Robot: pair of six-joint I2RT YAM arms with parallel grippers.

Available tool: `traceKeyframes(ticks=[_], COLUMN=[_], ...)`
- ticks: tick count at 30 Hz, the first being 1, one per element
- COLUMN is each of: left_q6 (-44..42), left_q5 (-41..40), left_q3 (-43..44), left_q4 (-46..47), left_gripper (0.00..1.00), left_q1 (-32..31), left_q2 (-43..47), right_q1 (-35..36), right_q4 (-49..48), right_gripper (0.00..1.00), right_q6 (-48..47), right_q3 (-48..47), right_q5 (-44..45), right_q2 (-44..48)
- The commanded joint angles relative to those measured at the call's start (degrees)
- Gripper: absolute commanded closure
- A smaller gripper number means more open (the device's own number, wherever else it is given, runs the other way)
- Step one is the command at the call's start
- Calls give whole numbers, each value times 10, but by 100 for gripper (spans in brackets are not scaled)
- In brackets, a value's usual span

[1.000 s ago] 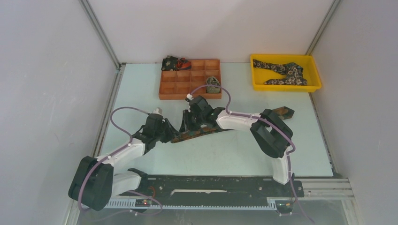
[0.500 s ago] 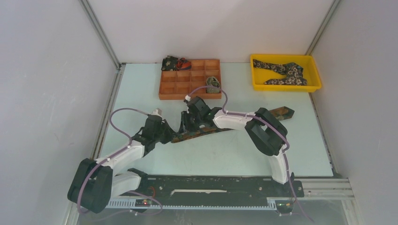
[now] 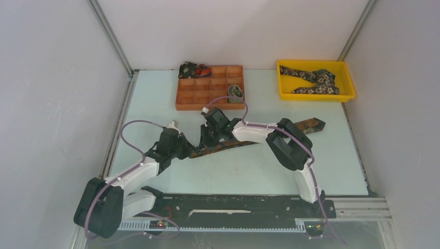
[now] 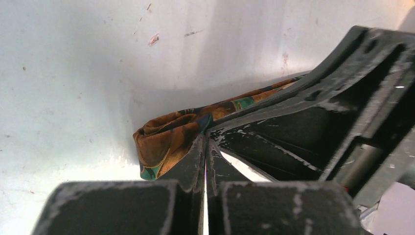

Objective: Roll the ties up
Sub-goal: Roll the tie at the center of the board.

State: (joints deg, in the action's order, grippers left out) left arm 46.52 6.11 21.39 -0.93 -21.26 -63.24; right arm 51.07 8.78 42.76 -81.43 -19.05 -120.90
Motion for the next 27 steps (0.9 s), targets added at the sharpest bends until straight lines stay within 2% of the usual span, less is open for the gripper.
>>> traceKeyframes(ticks=[1,3,6,10,13,18,23,27], left_q6=[-5,-7,-14,-29,-48,-68,-76,-92], left_q5=[4,2,-8,-39,-59,-87,-107,-58], left_q3=[5,10,19,32,45,43,29,28], left_q4=[15,-1,-30,-77,-122,-150,-150,-138], left_gripper=[100,95,77,62,57,42,36,36], left_q1=[-2,-2,-2,-2,0,13,25,42], left_q2=[28,36,56,94,114,131,127,108], right_q1=[6,6,6,2,-3,-7,-9,-10], right_q4=[3,4,7,8,11,11,8,6], right_gripper=[90,93,98,100,100,100,100,100], right_q6=[-7,-7,-7,-7,-7,-9,-11,-10], right_q3=[-22,-20,-16,-7,-3,3,16,23], right_q5=[-5,-3,1,5,8,10,15,17], right_q2=[-7,-8,-7,-4,-6,-15,-23,-31])
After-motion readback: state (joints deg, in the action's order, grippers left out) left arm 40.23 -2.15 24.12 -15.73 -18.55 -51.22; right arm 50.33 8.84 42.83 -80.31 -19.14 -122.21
